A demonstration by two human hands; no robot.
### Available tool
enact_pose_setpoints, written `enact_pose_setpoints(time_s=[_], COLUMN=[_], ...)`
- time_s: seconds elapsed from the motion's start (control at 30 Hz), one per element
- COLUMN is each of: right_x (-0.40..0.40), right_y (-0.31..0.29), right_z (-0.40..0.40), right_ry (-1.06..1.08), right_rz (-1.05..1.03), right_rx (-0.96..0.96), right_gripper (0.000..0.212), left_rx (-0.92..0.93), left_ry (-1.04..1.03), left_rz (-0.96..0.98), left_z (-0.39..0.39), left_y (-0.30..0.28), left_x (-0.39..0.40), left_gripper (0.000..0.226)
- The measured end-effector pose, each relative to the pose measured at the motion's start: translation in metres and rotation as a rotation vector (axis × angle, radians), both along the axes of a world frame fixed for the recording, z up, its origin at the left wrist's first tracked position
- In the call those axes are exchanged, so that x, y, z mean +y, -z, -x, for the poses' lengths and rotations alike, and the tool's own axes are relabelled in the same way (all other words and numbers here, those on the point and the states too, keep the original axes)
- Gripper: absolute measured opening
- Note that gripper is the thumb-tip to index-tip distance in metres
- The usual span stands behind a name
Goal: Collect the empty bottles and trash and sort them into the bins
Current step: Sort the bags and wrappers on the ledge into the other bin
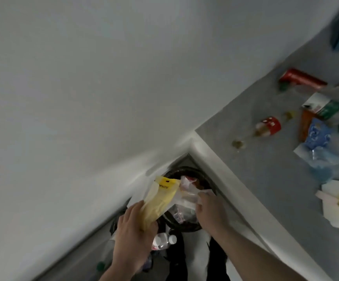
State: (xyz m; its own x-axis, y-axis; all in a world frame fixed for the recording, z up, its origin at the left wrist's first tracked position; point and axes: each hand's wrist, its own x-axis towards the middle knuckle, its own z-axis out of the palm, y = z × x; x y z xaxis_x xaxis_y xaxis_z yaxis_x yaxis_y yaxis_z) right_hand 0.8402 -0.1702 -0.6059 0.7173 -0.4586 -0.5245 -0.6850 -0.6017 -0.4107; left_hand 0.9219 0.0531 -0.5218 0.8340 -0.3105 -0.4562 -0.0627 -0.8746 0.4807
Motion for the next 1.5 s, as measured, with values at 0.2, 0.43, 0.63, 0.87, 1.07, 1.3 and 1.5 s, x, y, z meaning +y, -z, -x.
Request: enact_pose_setpoints(time_s=[0.2,0.43,0.63,0.87,1.07,1.3,1.5], right_x=[0.019,0.026,0.018,-0.012,-0.058,-0.073,-0.059], right_y=[0.093,0.183,0.218,0.155,0.098,0.098,0.117], right_z=[-0.009,-0.013,-0.014,0.003,0.078,0.123,0.123], right_ry=[-0.128,-0.099,0.003,0.125,0.193,0.19,0.18], right_rz=[0.124,0.031,-0.022,-0.194,-0.113,-0.116,-0.189], right_rx=[0.078,0.167,0.272,0.062,0.094,0.136,0.114], right_gripper=[0.049,0.049,0.044,0.044,0.053,0.056,0.061], left_rx=[0.008,-0.028,-0.067,-0.062,0.031,0.093,0.171], left_ry=[-0.008,0.043,0.14,0.338,0.474,0.662,0.801], left_rz=[-0.009,0.029,0.054,0.048,-0.157,-0.314,-0.545], left_z=[-0.01,-0.015,-0.006,0.008,0.011,0.027,0.028], left_y=[0.069,0.118,0.136,0.121,0.133,0.21,0.272], left_x=[-0.003,-0.006,-0.018,-0.04,-0.074,-0.099,-0.104], left_gripper=[0.074,0.072,0.074,0.071,0.078,0.077,0.099])
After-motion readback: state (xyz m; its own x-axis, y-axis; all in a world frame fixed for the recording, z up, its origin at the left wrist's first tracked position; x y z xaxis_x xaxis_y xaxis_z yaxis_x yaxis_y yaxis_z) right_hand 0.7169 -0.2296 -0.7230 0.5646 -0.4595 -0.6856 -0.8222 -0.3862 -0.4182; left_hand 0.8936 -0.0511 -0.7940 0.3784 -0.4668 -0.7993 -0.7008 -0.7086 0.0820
